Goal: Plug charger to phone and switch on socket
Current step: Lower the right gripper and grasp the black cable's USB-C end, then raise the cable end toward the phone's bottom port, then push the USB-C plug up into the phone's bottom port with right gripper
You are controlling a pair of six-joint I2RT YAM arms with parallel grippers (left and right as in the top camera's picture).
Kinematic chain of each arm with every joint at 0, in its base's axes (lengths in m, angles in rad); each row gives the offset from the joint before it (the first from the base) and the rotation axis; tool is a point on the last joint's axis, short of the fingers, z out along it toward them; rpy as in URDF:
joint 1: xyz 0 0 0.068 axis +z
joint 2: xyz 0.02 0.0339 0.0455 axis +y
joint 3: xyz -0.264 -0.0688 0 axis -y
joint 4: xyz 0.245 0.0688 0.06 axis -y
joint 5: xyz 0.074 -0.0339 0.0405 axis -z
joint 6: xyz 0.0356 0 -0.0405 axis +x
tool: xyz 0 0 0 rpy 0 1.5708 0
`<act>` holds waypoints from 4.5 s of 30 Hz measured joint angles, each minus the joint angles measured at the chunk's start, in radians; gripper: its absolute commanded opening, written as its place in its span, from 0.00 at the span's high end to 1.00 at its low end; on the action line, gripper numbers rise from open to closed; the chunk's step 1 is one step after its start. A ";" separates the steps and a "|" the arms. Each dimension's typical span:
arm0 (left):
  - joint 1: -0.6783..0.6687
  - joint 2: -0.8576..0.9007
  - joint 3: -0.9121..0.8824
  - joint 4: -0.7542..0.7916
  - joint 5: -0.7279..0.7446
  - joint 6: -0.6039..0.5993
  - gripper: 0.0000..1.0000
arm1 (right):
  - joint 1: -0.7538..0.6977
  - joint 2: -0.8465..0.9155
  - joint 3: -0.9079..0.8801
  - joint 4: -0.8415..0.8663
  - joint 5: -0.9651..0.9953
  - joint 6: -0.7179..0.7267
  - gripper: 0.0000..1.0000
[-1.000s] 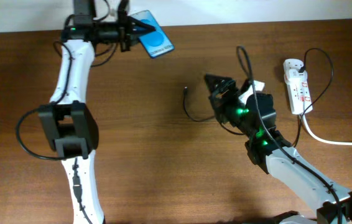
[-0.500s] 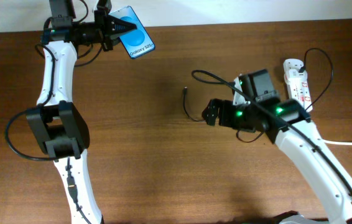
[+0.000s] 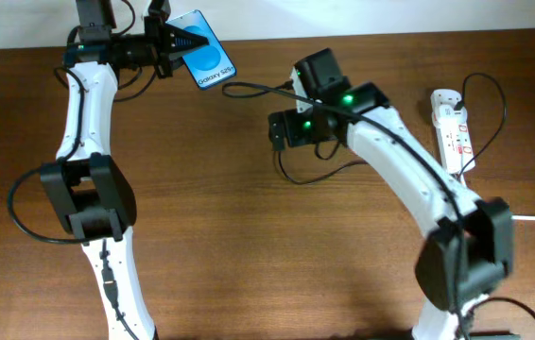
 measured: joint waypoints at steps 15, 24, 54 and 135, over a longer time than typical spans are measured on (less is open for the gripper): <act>0.020 0.000 0.000 0.002 -0.001 0.000 1.00 | 0.000 0.261 0.000 0.209 -0.042 0.169 0.68; 0.020 0.000 0.000 0.002 -0.001 0.000 1.00 | 0.000 0.331 0.000 0.243 -0.047 0.199 0.73; -0.032 0.000 0.000 -0.021 0.000 0.057 1.00 | -0.183 -0.508 -0.293 0.069 -0.551 -0.106 0.96; -0.227 0.000 0.000 -0.032 -0.013 0.162 1.00 | -0.093 -0.383 -0.463 0.549 -0.506 0.348 0.96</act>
